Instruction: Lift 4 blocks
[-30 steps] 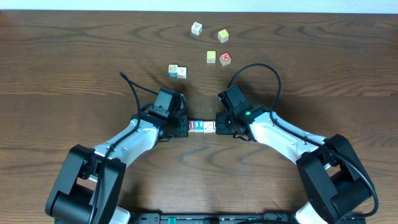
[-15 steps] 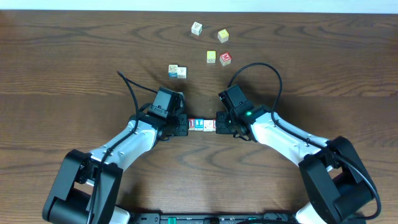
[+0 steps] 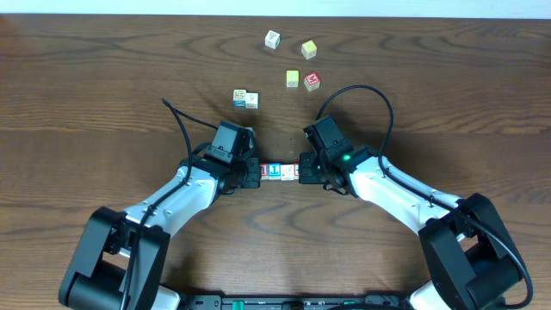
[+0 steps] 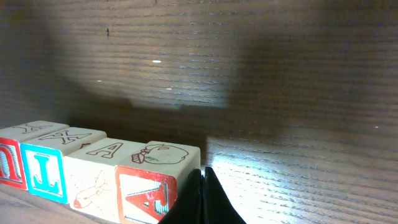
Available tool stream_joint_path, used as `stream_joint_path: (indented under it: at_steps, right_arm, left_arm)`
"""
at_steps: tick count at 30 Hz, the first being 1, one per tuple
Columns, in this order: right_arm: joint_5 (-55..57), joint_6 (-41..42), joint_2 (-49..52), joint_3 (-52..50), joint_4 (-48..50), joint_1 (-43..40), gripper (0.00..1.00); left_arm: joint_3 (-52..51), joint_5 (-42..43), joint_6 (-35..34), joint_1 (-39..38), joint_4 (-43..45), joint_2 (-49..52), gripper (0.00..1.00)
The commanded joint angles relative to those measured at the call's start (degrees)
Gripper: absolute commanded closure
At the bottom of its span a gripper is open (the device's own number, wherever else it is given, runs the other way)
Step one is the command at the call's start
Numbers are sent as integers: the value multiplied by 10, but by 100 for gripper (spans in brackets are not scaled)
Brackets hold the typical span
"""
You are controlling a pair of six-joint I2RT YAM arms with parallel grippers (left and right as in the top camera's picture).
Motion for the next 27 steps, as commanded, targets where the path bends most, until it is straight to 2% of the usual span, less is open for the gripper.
stream_joint_path:
  at_steps: [1, 27]
  right_arm:
    - [-112, 3, -21, 12, 22, 27, 99]
    - [-112, 3, -48, 12, 24, 29, 99]
  left_arm:
    - [17, 99, -4, -26, 15, -15, 93]
    - [27, 99, -14, -26, 13, -66, 93]
